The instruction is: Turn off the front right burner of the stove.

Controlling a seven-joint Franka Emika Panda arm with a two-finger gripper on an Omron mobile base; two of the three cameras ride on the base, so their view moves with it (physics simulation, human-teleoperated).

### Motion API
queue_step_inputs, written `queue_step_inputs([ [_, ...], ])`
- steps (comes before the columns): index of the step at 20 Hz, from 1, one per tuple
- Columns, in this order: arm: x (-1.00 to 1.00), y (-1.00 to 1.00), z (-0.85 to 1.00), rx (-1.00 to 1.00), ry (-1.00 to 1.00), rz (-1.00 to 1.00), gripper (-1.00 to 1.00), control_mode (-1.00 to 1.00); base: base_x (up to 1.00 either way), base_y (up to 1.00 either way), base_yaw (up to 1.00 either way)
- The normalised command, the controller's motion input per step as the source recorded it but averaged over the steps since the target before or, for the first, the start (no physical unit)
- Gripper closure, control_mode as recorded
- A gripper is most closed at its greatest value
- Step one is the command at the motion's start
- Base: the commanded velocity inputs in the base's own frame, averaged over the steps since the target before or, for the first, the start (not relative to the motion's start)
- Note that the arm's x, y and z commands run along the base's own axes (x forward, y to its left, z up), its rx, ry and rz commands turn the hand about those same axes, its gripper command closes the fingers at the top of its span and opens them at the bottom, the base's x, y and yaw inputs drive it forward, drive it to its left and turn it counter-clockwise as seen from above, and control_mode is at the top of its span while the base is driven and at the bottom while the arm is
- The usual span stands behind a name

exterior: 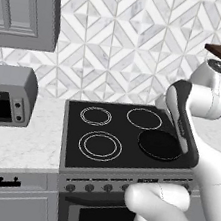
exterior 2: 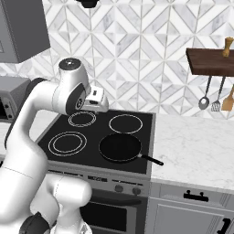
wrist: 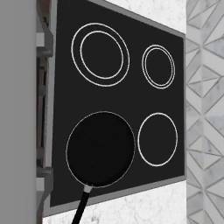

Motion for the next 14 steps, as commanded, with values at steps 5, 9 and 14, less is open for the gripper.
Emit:
queue_step_inputs([
  [5,0.0,0.0,0.0,0.0,0.0,0.0,-1.0,-1.0,0.0,0.0,0.0],
  [9,0.0,0.0,0.0,0.0,0.0,0.0,-1.0,-1.0,0.0,0.0,0.0],
  [14,0.0,0.0,0.0,0.0,0.0,0.0,-1.0,-1.0,0.0,0.0,0.0],
])
